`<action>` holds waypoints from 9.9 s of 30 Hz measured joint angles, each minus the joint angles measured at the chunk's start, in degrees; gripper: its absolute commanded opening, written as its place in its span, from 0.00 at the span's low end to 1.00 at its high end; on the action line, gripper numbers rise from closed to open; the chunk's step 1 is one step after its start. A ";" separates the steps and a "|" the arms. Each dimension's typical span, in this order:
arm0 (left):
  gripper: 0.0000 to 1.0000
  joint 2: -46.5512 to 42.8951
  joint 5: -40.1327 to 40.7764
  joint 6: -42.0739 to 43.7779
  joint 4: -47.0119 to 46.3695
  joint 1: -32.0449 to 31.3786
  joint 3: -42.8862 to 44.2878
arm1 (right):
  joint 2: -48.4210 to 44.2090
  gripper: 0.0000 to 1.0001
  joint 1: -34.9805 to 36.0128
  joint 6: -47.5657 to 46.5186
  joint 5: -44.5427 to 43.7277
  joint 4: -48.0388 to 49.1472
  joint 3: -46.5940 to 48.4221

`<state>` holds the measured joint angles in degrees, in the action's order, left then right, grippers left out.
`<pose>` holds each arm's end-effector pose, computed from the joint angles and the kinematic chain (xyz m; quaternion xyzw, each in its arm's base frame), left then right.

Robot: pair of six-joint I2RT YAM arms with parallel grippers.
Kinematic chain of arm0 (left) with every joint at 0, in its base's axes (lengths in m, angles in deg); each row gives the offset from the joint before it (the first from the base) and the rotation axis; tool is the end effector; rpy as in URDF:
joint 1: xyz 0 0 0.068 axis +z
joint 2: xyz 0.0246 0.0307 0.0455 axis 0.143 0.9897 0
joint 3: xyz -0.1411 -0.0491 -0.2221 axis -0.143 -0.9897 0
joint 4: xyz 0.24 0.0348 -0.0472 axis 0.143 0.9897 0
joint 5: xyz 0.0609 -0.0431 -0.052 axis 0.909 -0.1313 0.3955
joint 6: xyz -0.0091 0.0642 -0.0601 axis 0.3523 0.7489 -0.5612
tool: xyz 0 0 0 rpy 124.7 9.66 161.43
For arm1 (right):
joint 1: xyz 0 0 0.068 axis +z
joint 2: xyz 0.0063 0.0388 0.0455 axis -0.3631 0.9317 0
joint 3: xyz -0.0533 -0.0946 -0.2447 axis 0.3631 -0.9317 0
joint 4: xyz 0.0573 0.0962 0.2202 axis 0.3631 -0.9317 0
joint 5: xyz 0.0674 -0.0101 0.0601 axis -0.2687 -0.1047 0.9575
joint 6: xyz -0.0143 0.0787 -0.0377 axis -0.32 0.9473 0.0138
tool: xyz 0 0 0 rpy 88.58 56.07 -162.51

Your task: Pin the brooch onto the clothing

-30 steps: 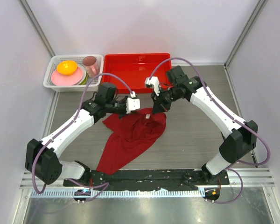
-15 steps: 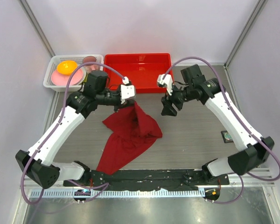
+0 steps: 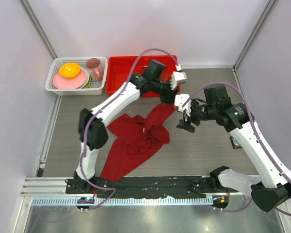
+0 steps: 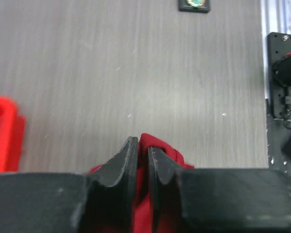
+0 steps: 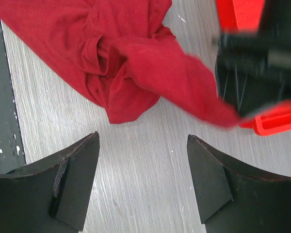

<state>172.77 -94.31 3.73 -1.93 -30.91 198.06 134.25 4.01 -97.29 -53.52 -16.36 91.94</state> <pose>0.3207 -0.3288 0.3229 0.5529 0.6563 -0.3839 0.3410 0.1807 0.1338 0.3548 -0.6089 0.6379 0.1883 0.4322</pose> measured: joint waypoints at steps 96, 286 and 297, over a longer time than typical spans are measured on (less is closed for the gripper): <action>0.00 -30.58 6.38 -16.50 -0.61 20.11 -40.46 | 38.03 0.01 -4.02 11.19 -8.31 6.12 1.16; 0.00 -28.24 14.12 33.27 -10.64 -0.96 -61.42 | 21.49 0.01 -10.49 11.19 -18.38 17.70 -12.90; 0.00 -44.52 13.97 22.80 -6.08 12.04 -54.55 | 21.77 0.01 -10.91 12.74 -17.97 16.65 -4.31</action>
<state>128.25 -80.35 26.53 -8.00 -18.87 143.51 156.02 -6.90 -84.55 -71.49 0.30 87.64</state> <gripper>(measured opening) 0.010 0.018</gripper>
